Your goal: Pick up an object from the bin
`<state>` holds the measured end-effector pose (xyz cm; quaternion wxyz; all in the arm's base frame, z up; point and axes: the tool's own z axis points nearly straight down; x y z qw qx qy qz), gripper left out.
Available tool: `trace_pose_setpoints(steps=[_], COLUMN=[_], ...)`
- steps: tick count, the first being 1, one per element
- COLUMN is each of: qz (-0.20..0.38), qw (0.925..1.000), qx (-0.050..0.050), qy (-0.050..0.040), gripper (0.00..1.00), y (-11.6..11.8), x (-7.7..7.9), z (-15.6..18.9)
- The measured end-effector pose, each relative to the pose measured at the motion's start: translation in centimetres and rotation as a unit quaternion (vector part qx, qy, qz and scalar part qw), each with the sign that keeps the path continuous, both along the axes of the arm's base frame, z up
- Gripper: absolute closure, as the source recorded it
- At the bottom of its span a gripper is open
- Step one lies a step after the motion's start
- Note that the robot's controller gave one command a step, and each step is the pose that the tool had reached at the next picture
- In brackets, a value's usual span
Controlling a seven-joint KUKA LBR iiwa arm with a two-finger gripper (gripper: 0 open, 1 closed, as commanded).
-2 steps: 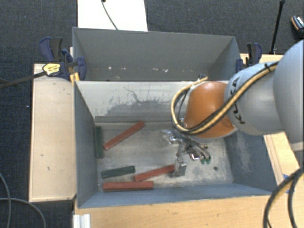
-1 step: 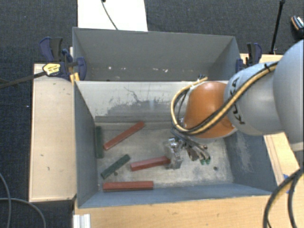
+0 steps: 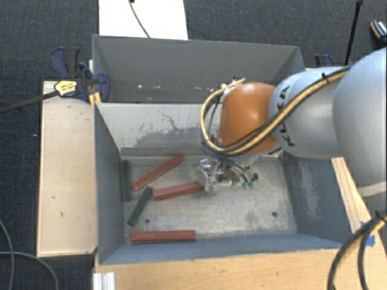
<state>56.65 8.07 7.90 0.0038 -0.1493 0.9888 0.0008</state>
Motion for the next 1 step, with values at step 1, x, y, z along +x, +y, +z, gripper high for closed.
trace_pose_setpoints(steps=[1], qz=[0.026], qw=[0.9997], qx=[0.000], qy=[-0.0017], gripper=[1.00], y=[3.74], x=[-1.83], z=[14.54])
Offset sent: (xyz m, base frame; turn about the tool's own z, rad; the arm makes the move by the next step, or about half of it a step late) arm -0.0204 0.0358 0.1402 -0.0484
